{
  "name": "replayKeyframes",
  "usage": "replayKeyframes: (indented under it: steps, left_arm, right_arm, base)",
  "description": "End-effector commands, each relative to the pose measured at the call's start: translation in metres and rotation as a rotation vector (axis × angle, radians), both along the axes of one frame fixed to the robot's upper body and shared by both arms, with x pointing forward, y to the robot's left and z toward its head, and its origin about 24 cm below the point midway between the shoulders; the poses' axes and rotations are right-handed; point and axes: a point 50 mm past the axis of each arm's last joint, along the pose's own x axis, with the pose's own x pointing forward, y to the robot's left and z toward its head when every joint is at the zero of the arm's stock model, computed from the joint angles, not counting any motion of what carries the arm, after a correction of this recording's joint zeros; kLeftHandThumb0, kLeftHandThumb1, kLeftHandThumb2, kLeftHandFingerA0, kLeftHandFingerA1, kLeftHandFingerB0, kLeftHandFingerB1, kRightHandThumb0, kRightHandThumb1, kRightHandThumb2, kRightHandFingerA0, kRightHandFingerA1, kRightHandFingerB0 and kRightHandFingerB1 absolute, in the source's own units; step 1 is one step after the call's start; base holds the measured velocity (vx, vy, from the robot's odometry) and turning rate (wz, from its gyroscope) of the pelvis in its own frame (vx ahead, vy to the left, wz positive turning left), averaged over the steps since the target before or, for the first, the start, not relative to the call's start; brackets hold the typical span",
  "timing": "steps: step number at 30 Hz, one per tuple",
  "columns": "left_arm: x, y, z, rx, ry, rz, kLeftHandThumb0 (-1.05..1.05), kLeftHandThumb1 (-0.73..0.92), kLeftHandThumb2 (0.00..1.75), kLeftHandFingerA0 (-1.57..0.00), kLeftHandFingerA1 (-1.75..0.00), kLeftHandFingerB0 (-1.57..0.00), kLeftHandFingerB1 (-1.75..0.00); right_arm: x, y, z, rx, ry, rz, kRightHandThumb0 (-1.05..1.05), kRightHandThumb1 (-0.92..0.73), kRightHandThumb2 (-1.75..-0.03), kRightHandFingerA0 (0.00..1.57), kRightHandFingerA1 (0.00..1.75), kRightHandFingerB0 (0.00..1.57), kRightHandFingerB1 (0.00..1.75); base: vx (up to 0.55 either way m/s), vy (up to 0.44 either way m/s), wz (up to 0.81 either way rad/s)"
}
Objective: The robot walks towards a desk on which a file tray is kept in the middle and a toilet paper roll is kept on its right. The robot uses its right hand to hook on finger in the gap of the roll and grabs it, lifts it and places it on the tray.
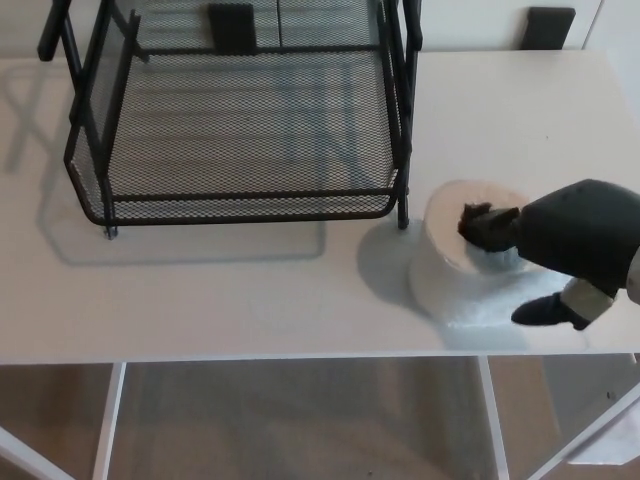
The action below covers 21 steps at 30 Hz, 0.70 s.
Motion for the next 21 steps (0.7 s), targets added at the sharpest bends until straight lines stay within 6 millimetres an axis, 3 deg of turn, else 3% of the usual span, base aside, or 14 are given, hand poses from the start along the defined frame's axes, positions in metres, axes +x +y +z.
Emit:
replayKeyframes:
  steps: [1, 3, 4, 5, 8, 9, 10, 11, 12, 13, 14, 18, 20, 21]
  left_arm:
    - [0.002, 0.003, 0.004, 0.012, -0.01, -0.039, -0.91, 0.92, 0.69, -0.3, -0.88, -0.07, -0.62]
    - [0.0, 0.003, 0.003, 0.007, -0.004, -0.049, -0.9, 0.92, 0.73, -0.28, -0.84, -0.06, -0.61]
    - [0.0, 0.002, 0.002, 0.014, 0.008, -0.064, -0.91, 0.92, 0.75, -0.29, -0.82, -0.06, -0.61]
    - [0.0, 0.002, 0.001, 0.029, 0.03, -0.083, -0.84, 0.68, 1.17, -0.4, -0.78, -0.03, -0.57]
    - [-0.001, 0.001, 0.001, 0.022, 0.025, -0.081, -0.84, 0.69, 1.19, -0.4, -0.79, 0.0, -0.55]
    - [-0.001, 0.001, 0.002, 0.005, 0.014, -0.084, -0.88, 0.92, 0.76, -0.26, -0.77, -0.06, -0.6]
    - [-0.002, 0.001, 0.002, 0.008, 0.02, -0.093, -0.89, 0.72, 1.19, -0.39, -0.77, 0.0, -0.55]
    - [-0.002, 0.0, 0.001, 0.006, 0.024, -0.1, -0.9, 0.92, 0.71, -0.28, -0.78, -0.06, -0.6]
    - [-0.002, 0.0, 0.001, 0.016, 0.037, -0.114, -0.92, 0.73, 1.04, -0.31, -0.71, -0.12, -0.61]
    - [-0.001, 0.0, 0.001, 0.033, 0.053, -0.131, -0.92, 0.73, 1.04, -0.31, -0.71, -0.12, -0.61]
    - [0.0, -0.001, 0.001, 0.034, 0.059, -0.128, -0.89, 0.92, 0.73, -0.31, -0.74, -0.12, -0.6]
    - [-0.003, 0.0, 0.0, 0.039, 0.064, -0.151, -0.93, 0.73, 1.05, -0.32, -0.72, -0.14, -0.62]
    - [-0.005, 0.001, 0.0, 0.031, 0.064, -0.144, -0.9, 0.92, 0.74, -0.32, -0.75, -0.14, -0.63]
    - [-0.006, 0.001, -0.001, 0.033, 0.069, -0.144, -0.94, 0.72, 1.04, -0.31, -0.72, -0.14, -0.63]
  right_arm:
    - [0.0, -0.006, -0.015, -0.004, -0.349, 0.105, -0.19, -0.61, -0.7, 0.97, 1.63, 0.97, 0.75]
    - [0.0, -0.008, -0.016, 0.009, -0.389, 0.118, -0.19, -0.6, -0.7, 0.98, 1.6, 0.99, 0.82]
    - [-0.001, -0.01, -0.018, 0.052, -0.452, 0.14, -0.17, -0.57, -0.75, 0.9, 1.69, 0.83, 1.29]
    - [-0.001, -0.013, -0.02, 0.063, -0.494, 0.153, -0.17, -0.58, -0.75, 0.88, 1.69, 0.82, 1.21]
    - [-0.002, -0.014, -0.021, 0.097, -0.557, 0.156, -0.15, -0.55, -0.77, 0.87, 1.7, 0.79, 1.35]
    - [-0.003, -0.015, -0.02, 0.146, -0.578, 0.141, -0.12, -0.53, -0.82, 0.87, 1.73, 0.75, 1.47]
    - [-0.003, -0.015, -0.019, 0.17, -0.586, 0.116, -0.13, -0.55, -0.81, 0.87, 1.75, 0.74, 1.51]
    - [-0.003, -0.016, -0.02, 0.204, -0.584, 0.107, -0.17, -0.47, -0.99, 1.19, 1.35, 0.96, 1.2]
    - [-0.004, -0.016, -0.019, 0.235, -0.599, 0.087, -0.15, -0.57, -0.83, 0.92, 1.69, 0.86, 1.22]
    - [-0.004, -0.017, -0.018, 0.26, -0.622, 0.062, -0.15, -0.57, -0.83, 0.92, 1.69, 0.86, 1.22]
    - [-0.004, -0.018, -0.017, 0.288, -0.611, 0.033, -0.15, -0.6, -0.87, 0.93, 1.66, 0.87, 1.18]
    - [-0.003, -0.025, 0.01, 0.366, -0.68, -0.005, -0.13, -0.47, -1.06, 1.1, 1.37, 0.96, 1.0]
    - [-0.003, -0.027, 0.018, 0.356, -0.689, -0.008, -0.14, -0.49, -1.06, 1.1, 1.31, 0.95, 0.98]
    - [-0.002, -0.031, 0.034, 0.345, -0.712, -0.026, -0.13, -0.49, -0.99, 1.1, 1.2, 0.95, 0.91]
  base:
    - [0.0, 0.0, 0.0]
    - [0.0, 0.0, 0.0]
    - [0.0, 0.0, 0.0]
    - [0.0, 0.0, 0.0]
    - [0.0, 0.0, 0.0]
    - [0.0, 0.0, 0.0]
    - [0.0, 0.0, 0.0]
    - [0.0, 0.0, 0.0]
    - [0.0, 0.0, 0.0]
    - [0.0, 0.0, 0.0]
    - [0.0, 0.0, 0.0]
    - [0.0, 0.0, 0.0]
    - [0.0, 0.0, 0.0]
    - [0.0, 0.0, 0.0]
